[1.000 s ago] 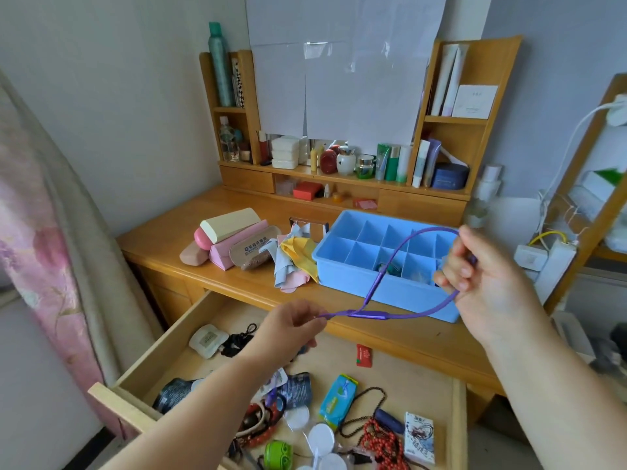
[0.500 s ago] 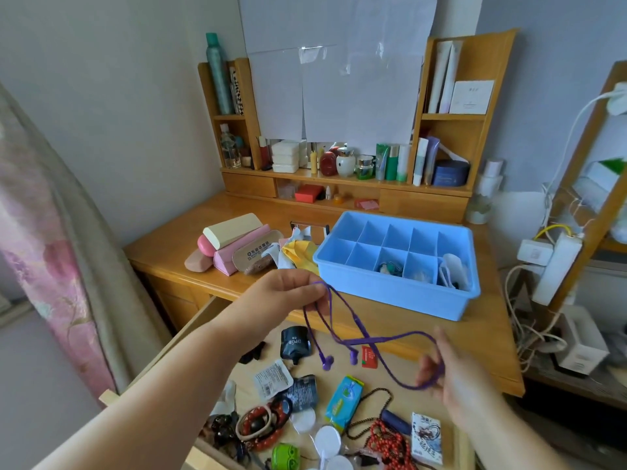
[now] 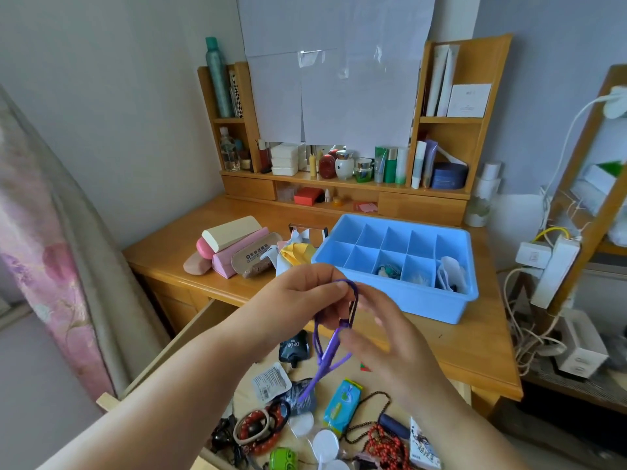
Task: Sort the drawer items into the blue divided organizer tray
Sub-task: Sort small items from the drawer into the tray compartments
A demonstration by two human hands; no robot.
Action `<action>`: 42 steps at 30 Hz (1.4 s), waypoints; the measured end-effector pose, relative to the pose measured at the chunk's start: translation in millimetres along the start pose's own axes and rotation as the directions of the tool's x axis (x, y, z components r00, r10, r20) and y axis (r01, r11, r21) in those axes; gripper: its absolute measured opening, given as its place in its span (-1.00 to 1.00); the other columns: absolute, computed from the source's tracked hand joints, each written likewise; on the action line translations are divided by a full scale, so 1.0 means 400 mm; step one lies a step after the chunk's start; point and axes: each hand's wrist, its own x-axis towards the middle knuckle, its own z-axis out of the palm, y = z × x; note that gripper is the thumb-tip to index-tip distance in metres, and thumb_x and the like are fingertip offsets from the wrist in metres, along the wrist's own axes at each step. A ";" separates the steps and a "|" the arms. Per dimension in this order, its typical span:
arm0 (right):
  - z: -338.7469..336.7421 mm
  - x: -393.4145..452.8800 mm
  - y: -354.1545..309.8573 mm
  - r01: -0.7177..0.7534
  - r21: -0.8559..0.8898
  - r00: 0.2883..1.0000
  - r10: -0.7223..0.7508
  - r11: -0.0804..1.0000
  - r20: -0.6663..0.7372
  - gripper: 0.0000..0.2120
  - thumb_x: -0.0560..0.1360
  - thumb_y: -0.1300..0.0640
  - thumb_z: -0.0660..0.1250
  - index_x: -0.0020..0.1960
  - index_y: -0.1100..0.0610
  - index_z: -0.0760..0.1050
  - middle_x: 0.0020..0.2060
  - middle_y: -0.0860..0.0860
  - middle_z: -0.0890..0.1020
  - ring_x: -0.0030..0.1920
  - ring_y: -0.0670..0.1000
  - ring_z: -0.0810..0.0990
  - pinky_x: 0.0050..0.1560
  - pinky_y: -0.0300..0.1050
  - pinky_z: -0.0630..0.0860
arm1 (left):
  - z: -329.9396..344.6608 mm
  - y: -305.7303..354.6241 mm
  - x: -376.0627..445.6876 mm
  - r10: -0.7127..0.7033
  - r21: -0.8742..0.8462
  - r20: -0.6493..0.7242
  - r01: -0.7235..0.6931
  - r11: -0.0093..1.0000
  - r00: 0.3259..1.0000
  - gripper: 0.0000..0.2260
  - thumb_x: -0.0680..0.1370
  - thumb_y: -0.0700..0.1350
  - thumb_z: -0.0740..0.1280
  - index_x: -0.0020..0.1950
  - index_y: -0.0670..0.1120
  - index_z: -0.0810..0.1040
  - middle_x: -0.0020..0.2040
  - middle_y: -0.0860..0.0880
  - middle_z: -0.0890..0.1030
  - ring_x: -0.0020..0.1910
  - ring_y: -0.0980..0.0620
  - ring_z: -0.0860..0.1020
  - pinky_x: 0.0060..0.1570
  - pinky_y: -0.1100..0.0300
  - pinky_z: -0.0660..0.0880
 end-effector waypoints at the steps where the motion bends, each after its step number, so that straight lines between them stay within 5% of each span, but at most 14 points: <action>1: 0.008 0.010 -0.008 0.023 -0.076 0.999 -0.020 0.997 0.036 -0.60 0.36 -0.22 0.35 0.18 -0.23 0.47 0.12 -0.35 0.55 0.18 -0.40 0.42 0.09 -0.51 0.31 | 0.001 0.001 -0.001 0.000 -0.004 -0.004 0.000 1.000 1.000 -0.81 0.63 -0.21 0.17 -0.07 -0.21 0.55 -0.28 -0.04 0.58 -0.29 0.03 0.50 -0.19 0.22 0.50; 3: 0.025 0.021 -0.014 0.017 -0.090 0.999 -0.013 0.996 0.038 -0.90 0.48 0.00 0.35 0.00 -0.10 0.55 -0.10 -0.19 0.65 -0.04 -0.27 0.56 -0.06 -0.38 0.40 | -0.002 0.001 0.000 0.000 -0.001 -0.033 0.000 1.000 0.999 -0.81 0.63 -0.20 0.18 -0.09 -0.18 0.55 -0.31 -0.03 0.56 -0.34 0.03 0.45 -0.26 0.21 0.44; 5: 0.032 0.021 -0.008 -0.033 0.007 0.999 0.033 0.999 0.003 -0.90 0.54 0.11 0.30 -0.11 0.07 0.57 -0.29 0.03 0.63 -0.21 -0.05 0.58 -0.15 -0.17 0.44 | -0.012 -0.009 0.003 -0.001 0.053 -0.089 0.006 0.999 0.996 -0.81 0.62 -0.17 0.20 -0.12 -0.14 0.57 -0.34 -0.01 0.54 -0.39 0.05 0.39 -0.33 0.22 0.37; 8: 0.012 0.021 -0.011 -0.099 0.195 0.991 0.114 0.976 -0.066 -0.85 0.53 0.12 0.30 -0.14 0.12 0.61 -0.21 0.04 0.68 -0.13 -0.05 0.62 -0.10 -0.23 0.49 | -0.029 -0.034 0.006 -0.014 0.131 -0.136 0.032 0.991 0.991 -0.82 0.60 -0.15 0.24 -0.13 -0.09 0.60 -0.38 0.01 0.50 -0.44 0.09 0.33 -0.41 0.26 0.29; 10: -0.005 0.027 -0.022 -0.105 0.260 0.989 0.128 0.960 -0.075 -0.78 0.45 -0.05 0.31 -0.16 0.07 0.64 -0.16 -0.03 0.70 -0.07 -0.14 0.64 -0.05 -0.26 0.49 | -0.028 -0.051 0.004 -0.043 0.071 -0.109 0.051 0.996 0.993 -0.84 0.59 -0.14 0.26 -0.12 -0.10 0.61 -0.39 0.01 0.47 -0.44 0.10 0.33 -0.41 0.28 0.30; 14: -0.016 0.047 -0.056 -0.066 0.383 0.992 0.102 0.921 -0.075 -0.75 0.37 -0.13 0.30 -0.33 0.02 0.57 -0.06 0.24 0.64 -0.04 0.06 0.60 0.13 0.14 0.48 | 0.009 -0.090 0.001 -0.062 -0.098 -0.052 0.057 0.994 0.997 -0.93 0.56 -0.18 0.31 -0.04 -0.15 0.56 -0.34 -0.03 0.49 -0.41 0.06 0.39 -0.30 0.16 0.33; 18: -0.014 0.064 -0.083 -0.043 0.599 0.999 0.054 0.799 -0.001 -0.76 0.46 -0.02 0.31 -0.34 0.01 0.59 0.02 0.10 0.68 0.06 0.03 0.65 0.00 -0.02 0.59 | 0.064 -0.130 -0.001 -0.037 -0.217 -0.044 0.027 0.976 0.998 -0.49 0.37 0.06 0.47 0.15 -0.20 0.42 -0.12 -0.06 0.52 -0.27 0.06 0.48 -0.22 0.19 0.42; 21: -0.002 0.068 -0.091 -0.053 0.579 0.998 0.060 0.814 0.008 -0.76 0.48 -0.02 0.30 -0.32 0.02 0.57 -0.02 0.08 0.69 -0.06 0.04 0.67 -0.12 -0.05 0.60 | 0.097 -0.148 0.001 -0.007 -0.247 -0.032 -0.001 0.969 0.999 -0.23 0.22 0.20 0.53 0.30 -0.12 0.37 0.18 -0.09 0.55 0.09 -0.01 0.55 0.10 0.07 0.51; 24: 0.009 0.070 -0.090 -0.042 0.533 0.998 0.058 0.845 -0.014 -0.79 0.44 -0.02 0.28 -0.32 -0.02 0.57 -0.10 0.03 0.70 -0.12 -0.05 0.65 -0.09 -0.09 0.56 | 0.122 -0.159 0.009 -0.013 -0.155 -0.067 0.002 0.988 0.998 -0.34 0.24 0.07 0.54 0.27 -0.03 0.39 0.17 -0.08 0.56 0.19 0.01 0.53 0.23 0.00 0.48; 27: 0.004 0.076 -0.079 -0.076 0.643 0.993 0.115 0.762 -0.019 -0.85 0.40 0.06 0.28 -0.29 0.03 0.60 -0.13 0.07 0.69 -0.06 -0.02 0.65 0.04 0.03 0.50 | 0.134 -0.170 0.020 -0.033 -0.076 -0.122 0.023 0.997 0.992 -0.54 0.29 -0.02 0.50 0.13 -0.05 0.47 -0.02 -0.04 0.63 -0.04 0.04 0.61 0.01 0.11 0.57; 30: -0.024 0.075 -0.069 -0.071 0.713 0.992 0.126 0.697 -0.025 -0.88 0.37 0.10 0.32 -0.31 0.06 0.60 -0.18 0.10 0.67 -0.07 -0.01 0.63 -0.01 -0.07 0.50 | 0.121 -0.187 0.022 -0.067 0.083 -0.111 0.077 0.994 0.992 -0.92 0.44 -0.15 0.40 -0.11 -0.06 0.53 -0.35 0.04 0.60 -0.38 0.06 0.48 -0.25 0.14 0.45; 33: -0.055 0.068 -0.051 -0.074 0.726 0.987 0.156 0.684 -0.046 -0.86 0.35 0.09 0.37 -0.38 0.04 0.57 -0.28 0.07 0.65 -0.13 0.00 0.62 0.01 -0.14 0.55 | 0.081 -0.189 0.012 -0.164 0.022 -0.021 0.164 0.986 0.986 -0.87 0.47 -0.04 0.45 -0.25 0.01 0.56 -0.39 -0.02 0.59 -0.41 0.00 0.46 -0.35 0.25 0.43; 37: -0.068 0.064 0.016 -0.238 0.729 0.831 0.523 0.642 -0.189 -0.80 0.49 0.20 0.34 -0.31 0.15 0.47 -0.37 0.07 0.61 -0.37 -0.03 0.61 -0.31 -0.17 0.58 | 0.039 -0.168 -0.006 -0.095 0.080 0.097 0.088 0.993 0.991 -0.85 0.47 0.03 0.41 -0.22 -0.02 0.59 -0.32 0.04 0.59 -0.36 0.10 0.45 -0.30 0.28 0.38; 42: -0.021 0.059 0.078 -0.509 0.635 0.687 0.718 0.582 -0.107 -0.83 0.54 0.24 0.25 -0.23 0.23 0.48 -0.52 0.06 0.52 -0.57 0.00 0.42 -0.48 -0.18 0.43 | 0.054 -0.152 -0.004 0.088 -0.002 -0.095 -0.089 0.996 0.992 -0.78 0.50 0.03 0.34 -0.13 -0.11 0.65 0.15 0.17 0.57 0.04 0.26 0.53 -0.01 0.30 0.47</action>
